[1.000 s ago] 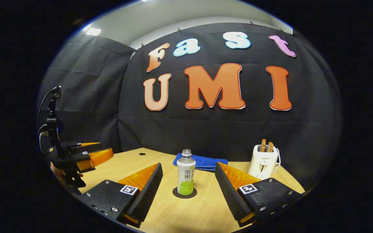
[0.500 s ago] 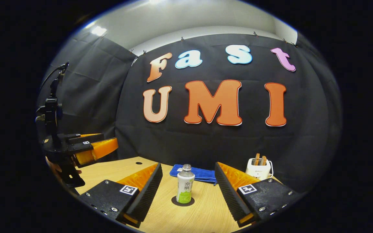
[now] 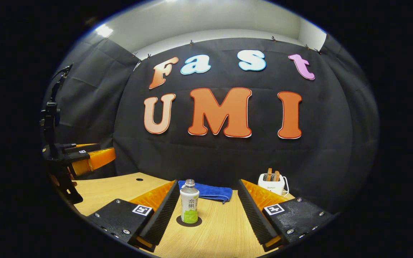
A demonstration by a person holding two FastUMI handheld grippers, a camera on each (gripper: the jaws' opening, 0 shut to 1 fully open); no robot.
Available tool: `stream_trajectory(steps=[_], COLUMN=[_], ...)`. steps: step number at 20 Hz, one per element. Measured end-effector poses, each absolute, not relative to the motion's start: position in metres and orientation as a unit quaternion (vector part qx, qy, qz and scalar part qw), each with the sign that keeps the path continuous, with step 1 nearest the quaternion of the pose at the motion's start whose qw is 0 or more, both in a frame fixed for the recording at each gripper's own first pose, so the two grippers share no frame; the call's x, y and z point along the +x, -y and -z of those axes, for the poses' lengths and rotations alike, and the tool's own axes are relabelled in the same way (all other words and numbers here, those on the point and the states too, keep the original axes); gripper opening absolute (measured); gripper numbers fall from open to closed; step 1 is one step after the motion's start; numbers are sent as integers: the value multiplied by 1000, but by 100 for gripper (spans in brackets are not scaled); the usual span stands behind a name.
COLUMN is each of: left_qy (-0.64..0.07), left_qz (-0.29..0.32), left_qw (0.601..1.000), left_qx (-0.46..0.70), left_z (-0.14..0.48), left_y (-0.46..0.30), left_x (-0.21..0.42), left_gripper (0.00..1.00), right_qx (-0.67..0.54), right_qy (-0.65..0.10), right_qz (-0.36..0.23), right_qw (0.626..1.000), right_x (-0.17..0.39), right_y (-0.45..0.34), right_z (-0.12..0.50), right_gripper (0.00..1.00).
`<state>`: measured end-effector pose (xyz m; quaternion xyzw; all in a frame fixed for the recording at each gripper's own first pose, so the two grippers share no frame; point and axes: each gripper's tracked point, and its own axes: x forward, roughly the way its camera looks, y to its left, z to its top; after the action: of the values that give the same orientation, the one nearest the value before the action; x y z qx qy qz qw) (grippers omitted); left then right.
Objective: Open the teacup lid with one hand, grasp the water bottle and pour water into the teacup with the other hand; after pouring, place the water bottle on the coaster and then close the teacup lid.
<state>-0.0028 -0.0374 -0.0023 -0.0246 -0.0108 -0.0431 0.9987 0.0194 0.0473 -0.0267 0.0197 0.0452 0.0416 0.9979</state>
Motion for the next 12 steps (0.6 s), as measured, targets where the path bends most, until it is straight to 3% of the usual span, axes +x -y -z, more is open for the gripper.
stream_trajectory(steps=[12], left_qy=[10], left_qz=[37], left_qw=[999], left_qx=[-19], left_z=[10], left_y=[35], left_x=[-4], left_gripper=[97], right_qx=[11], right_qy=[-44], right_qz=[-38], right_qw=[998], right_x=[7], right_y=[-46], right_z=[36], right_gripper=[98])
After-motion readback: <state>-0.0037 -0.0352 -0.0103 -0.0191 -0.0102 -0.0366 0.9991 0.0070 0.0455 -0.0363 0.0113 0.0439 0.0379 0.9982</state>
